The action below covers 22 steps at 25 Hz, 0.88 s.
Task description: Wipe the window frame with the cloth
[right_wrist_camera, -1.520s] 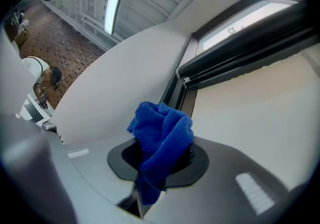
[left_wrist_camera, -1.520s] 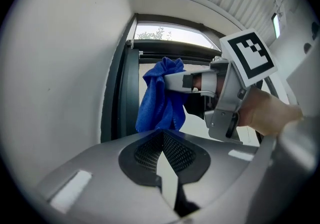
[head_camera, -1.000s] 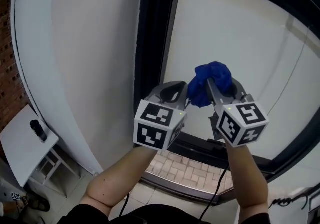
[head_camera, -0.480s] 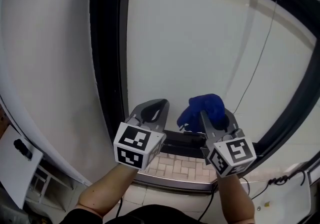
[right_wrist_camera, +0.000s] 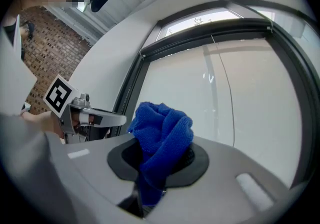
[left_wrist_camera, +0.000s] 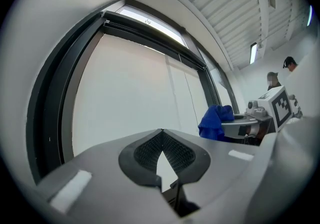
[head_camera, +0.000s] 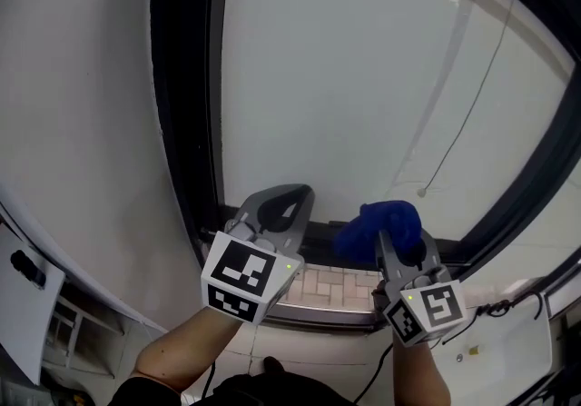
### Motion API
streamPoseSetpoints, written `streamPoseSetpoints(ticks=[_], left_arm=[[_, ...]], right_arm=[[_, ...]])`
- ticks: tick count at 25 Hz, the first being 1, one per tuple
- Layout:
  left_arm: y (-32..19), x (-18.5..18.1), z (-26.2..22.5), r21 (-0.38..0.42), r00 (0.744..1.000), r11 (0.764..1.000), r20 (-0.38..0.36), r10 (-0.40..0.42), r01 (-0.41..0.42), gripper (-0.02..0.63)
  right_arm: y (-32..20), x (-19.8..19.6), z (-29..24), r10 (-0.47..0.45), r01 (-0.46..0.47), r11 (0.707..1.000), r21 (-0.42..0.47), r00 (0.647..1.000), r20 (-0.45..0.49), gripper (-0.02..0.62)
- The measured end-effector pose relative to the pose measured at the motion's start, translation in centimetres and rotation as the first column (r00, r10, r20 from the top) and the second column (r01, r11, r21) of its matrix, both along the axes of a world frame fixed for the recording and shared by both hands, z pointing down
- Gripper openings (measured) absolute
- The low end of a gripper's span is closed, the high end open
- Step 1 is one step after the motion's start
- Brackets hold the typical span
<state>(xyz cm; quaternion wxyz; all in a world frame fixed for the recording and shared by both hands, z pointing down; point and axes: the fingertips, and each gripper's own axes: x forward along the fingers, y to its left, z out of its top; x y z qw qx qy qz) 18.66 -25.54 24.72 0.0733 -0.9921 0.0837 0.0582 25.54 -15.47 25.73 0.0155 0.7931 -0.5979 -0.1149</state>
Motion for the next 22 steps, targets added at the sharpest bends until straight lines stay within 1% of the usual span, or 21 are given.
streamPoseSetpoints(ticks=[2,6,8,10,11,13,16,20,22], left_arm=[[0.0,-0.7,0.4,-0.016,1.0,1.0,0.006,0.02,-0.02,-0.008],[-0.2,-1.5,1.3,-0.02,0.999,0.999,0.01,0.042,-0.042,-0.008],[-0.3,-1.9,2.2,-0.035,0.999,0.998,0.024,0.046,-0.045,-0.008],[-0.3,-2.4,3.4,-0.066,0.998,0.997,0.039,0.04,-0.037,-0.008],[-0.2,-2.4,3.8,-0.069,0.999,0.997,0.037,0.034,-0.031,-0.008],[0.5,-1.9,4.5,-0.054,0.999,0.998,0.036,0.034,-0.033,-0.008],[2.0,-0.8,5.8,-0.045,0.997,0.998,0.057,0.044,-0.041,-0.008],[3.5,1.1,6.3,-0.082,0.999,0.996,0.033,0.027,-0.024,-0.008],[4.4,2.2,6.6,-0.065,1.0,0.998,0.02,0.011,-0.01,-0.008]], right_arm=[[0.7,-0.4,0.6,0.029,-0.029,0.999,-0.022,1.0,0.002,0.077],[2.0,-0.6,1.0,0.079,-0.081,0.995,-0.051,0.996,-0.042,0.077],[2.2,-0.4,2.1,0.068,-0.069,0.996,-0.062,0.997,-0.022,0.077],[2.5,-0.4,3.2,0.033,-0.033,0.997,-0.075,0.999,-0.009,0.077],[2.9,-0.2,3.4,0.025,-0.026,0.997,-0.07,1.0,-0.008,0.077],[4.0,0.7,3.8,0.036,-0.036,0.998,-0.047,0.999,0.007,0.077],[5.6,2.1,4.9,0.057,-0.056,0.998,-0.021,0.997,0.049,0.077],[6.7,3.8,5.4,0.026,-0.026,1.0,-0.001,0.997,0.074,0.077],[7.7,4.7,5.3,0.01,-0.011,1.0,0.011,0.998,0.065,0.077]])
